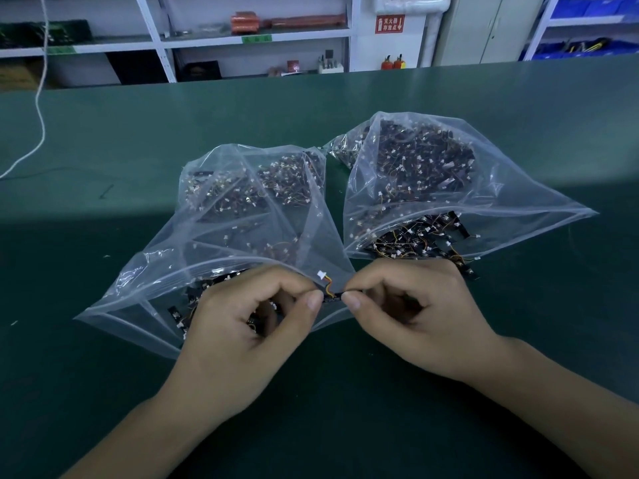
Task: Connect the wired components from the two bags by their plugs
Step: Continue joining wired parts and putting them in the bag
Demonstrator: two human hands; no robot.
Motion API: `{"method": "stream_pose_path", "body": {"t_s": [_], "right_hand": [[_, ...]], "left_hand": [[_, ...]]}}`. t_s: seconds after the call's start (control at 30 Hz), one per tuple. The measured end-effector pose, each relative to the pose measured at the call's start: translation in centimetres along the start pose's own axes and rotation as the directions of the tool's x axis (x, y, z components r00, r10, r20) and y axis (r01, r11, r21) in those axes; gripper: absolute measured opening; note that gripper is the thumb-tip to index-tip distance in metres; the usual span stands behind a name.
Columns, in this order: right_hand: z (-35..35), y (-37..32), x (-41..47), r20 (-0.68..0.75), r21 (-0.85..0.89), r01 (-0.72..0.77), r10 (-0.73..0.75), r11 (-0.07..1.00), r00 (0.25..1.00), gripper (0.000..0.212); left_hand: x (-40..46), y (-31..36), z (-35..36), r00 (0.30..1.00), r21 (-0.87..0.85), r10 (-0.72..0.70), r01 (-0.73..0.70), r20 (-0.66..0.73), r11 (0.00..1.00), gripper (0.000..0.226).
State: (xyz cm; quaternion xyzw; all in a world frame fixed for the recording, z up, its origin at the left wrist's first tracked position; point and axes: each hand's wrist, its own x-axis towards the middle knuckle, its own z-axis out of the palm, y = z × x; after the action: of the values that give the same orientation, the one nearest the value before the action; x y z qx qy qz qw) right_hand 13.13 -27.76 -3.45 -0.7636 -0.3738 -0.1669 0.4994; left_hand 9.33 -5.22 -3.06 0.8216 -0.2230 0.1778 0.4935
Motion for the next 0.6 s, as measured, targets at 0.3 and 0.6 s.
{"method": "stream_pose_path", "body": {"t_s": [0.3, 0.6], "right_hand": [[0.02, -0.19, 0.01, 0.039, -0.027, -0.024, 0.025, 0.999, 0.999, 0.014], [0.11, -0.01, 0.09, 0.047, -0.027, -0.025, 0.026, 0.999, 0.999, 0.014]], "left_hand": [[0.05, -0.03, 0.05, 0.999, 0.060, 0.039, -0.039, 0.002, 0.997, 0.015], [0.22, -0.05, -0.06, 0.998, 0.093, 0.068, -0.069, 0.017, 0.993, 0.015]]}}
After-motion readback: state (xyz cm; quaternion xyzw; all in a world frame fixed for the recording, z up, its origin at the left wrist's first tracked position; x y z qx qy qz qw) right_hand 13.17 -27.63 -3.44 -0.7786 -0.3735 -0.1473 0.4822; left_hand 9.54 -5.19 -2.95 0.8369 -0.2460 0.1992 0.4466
